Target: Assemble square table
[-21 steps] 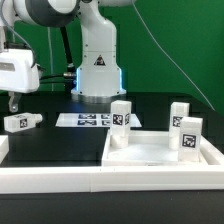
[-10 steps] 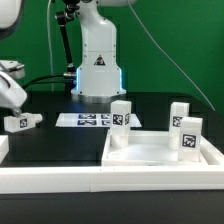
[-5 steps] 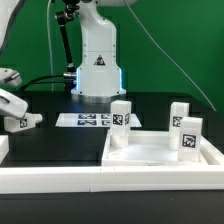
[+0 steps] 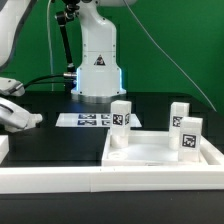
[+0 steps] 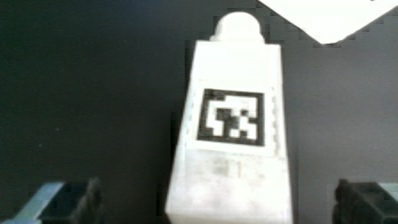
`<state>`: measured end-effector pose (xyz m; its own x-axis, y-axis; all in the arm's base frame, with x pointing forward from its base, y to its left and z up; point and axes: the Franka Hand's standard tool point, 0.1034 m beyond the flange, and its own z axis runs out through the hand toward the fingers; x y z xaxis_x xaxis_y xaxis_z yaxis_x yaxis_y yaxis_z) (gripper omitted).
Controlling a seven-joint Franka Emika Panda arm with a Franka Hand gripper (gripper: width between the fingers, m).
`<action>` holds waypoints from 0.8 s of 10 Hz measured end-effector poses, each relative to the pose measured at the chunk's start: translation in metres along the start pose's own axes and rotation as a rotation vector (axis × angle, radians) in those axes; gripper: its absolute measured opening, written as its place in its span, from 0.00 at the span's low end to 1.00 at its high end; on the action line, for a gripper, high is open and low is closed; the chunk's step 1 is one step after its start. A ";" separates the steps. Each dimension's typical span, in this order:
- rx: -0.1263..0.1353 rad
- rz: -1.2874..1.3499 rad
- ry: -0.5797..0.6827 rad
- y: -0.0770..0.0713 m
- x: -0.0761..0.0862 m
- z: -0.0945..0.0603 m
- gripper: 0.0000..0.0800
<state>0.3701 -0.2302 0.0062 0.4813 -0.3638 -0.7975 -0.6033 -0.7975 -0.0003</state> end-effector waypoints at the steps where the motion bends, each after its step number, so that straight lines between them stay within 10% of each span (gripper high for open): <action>1: -0.001 0.004 -0.001 -0.001 0.000 0.002 0.81; 2: -0.003 0.004 -0.005 -0.003 -0.001 0.004 0.81; 4: -0.003 0.004 -0.007 -0.003 -0.001 0.005 0.43; 8: -0.002 0.003 -0.007 -0.003 -0.001 0.004 0.36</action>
Offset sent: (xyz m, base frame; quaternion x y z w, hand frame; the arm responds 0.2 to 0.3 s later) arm -0.0053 0.0097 0.0017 0.0091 -0.0073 -0.0008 0.9999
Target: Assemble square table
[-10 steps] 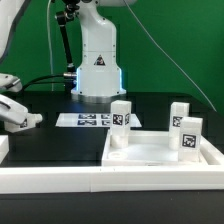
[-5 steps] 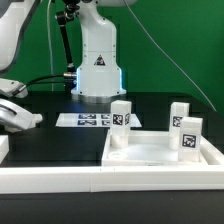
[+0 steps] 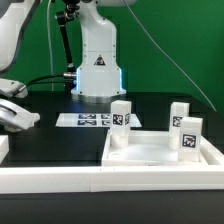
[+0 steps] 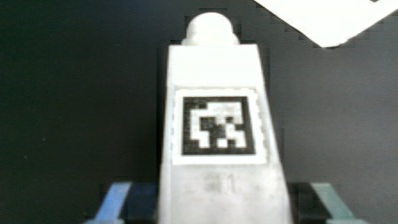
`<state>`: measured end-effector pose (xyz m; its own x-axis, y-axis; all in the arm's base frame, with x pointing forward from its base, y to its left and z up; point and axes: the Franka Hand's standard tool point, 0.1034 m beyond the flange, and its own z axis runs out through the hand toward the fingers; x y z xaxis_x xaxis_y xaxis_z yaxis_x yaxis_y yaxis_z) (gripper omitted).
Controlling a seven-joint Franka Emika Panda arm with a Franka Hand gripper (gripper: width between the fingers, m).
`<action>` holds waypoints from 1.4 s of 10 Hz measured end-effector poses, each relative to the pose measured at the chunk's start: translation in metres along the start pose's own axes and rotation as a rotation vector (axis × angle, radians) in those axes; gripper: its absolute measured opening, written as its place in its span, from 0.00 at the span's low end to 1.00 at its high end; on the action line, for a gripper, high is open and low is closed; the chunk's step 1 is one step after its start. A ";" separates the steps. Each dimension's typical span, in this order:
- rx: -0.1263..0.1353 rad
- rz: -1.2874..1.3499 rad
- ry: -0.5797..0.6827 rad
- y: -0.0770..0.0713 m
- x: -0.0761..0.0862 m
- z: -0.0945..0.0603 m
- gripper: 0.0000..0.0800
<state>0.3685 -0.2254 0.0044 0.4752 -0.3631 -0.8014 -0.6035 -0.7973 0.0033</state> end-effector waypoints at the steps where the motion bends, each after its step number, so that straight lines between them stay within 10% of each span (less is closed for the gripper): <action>1: -0.003 -0.005 0.006 -0.003 0.000 -0.003 0.36; 5: -0.064 -0.004 0.045 -0.044 -0.021 -0.035 0.36; 8: -0.058 0.048 0.078 -0.082 -0.046 -0.058 0.36; 14: -0.055 0.050 0.305 -0.107 -0.040 -0.073 0.36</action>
Offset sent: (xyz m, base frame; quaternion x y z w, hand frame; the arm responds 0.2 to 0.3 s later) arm 0.0275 0.0284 0.0496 -0.0794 -0.0215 -0.0033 0.9966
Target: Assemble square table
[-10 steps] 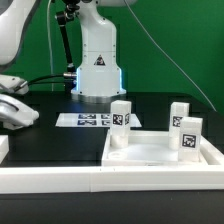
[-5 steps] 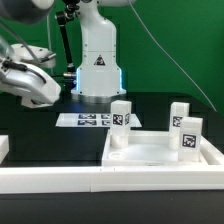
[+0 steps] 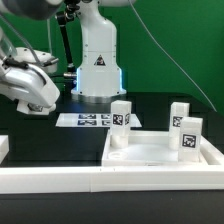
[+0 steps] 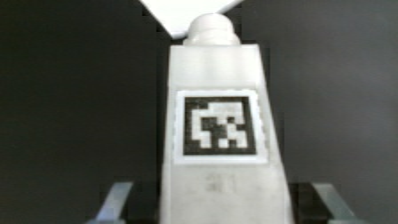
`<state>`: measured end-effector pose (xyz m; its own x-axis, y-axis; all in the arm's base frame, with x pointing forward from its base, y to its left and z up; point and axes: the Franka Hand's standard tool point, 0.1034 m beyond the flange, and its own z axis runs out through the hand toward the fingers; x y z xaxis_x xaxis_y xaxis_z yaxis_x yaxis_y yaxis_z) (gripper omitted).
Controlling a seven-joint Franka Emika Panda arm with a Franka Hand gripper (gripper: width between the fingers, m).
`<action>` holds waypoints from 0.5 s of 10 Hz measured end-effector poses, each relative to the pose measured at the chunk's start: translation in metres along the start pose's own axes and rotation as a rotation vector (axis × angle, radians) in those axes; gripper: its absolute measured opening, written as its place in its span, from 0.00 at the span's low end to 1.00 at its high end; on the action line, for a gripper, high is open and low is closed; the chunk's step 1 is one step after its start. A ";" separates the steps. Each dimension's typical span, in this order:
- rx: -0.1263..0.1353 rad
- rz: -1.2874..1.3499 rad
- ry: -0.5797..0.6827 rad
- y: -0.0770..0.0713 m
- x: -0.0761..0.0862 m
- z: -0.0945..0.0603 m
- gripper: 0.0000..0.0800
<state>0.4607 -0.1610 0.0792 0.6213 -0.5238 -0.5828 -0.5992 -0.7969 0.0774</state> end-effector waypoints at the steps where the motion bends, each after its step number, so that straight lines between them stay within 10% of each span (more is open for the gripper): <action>1: 0.014 -0.023 0.105 -0.025 -0.005 -0.016 0.36; 3: 0.025 -0.075 0.223 -0.057 -0.014 -0.032 0.36; 5: 0.037 -0.082 0.360 -0.059 -0.006 -0.032 0.36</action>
Offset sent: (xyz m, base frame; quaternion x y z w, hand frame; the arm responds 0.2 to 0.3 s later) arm 0.0000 0.0000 0.0000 0.0000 0.1296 0.0000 0.9916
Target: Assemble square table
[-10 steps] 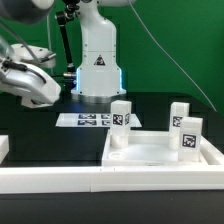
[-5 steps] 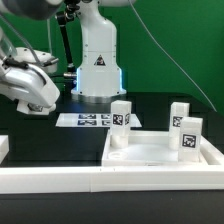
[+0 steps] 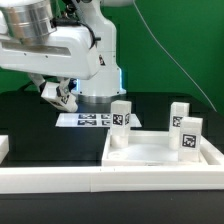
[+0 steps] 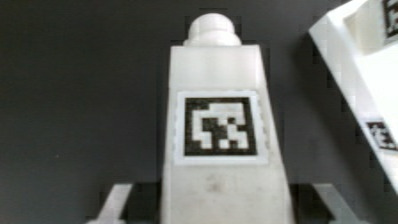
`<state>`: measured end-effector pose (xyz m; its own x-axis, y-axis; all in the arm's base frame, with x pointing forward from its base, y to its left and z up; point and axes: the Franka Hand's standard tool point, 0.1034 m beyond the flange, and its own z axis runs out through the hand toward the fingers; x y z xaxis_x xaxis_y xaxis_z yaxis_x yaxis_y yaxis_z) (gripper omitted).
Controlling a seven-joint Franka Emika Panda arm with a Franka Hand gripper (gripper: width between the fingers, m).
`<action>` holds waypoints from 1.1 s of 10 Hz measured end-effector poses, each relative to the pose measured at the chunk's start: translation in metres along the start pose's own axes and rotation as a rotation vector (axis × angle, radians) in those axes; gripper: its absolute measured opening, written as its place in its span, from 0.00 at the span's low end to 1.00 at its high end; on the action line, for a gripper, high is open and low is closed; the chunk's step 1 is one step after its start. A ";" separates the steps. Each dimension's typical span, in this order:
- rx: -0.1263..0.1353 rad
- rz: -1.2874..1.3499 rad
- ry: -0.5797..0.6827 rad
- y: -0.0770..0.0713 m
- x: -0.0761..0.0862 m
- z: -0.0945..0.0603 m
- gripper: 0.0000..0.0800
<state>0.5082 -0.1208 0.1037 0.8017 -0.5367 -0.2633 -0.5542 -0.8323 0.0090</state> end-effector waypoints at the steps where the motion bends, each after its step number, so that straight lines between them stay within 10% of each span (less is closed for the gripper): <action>1: 0.006 -0.011 0.080 -0.004 0.001 0.000 0.36; 5: 0.021 -0.119 0.401 -0.054 0.006 -0.016 0.36; 8: 0.007 -0.143 0.629 -0.052 0.009 -0.015 0.36; 11: 0.028 -0.184 0.637 -0.090 0.002 -0.020 0.36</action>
Offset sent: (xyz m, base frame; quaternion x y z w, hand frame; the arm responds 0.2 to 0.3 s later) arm 0.0231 0.0312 0.0162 -0.0072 0.2054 -0.0526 0.9772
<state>0.5640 -0.0491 0.1214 0.8547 -0.3702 0.3640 -0.3943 -0.9190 -0.0089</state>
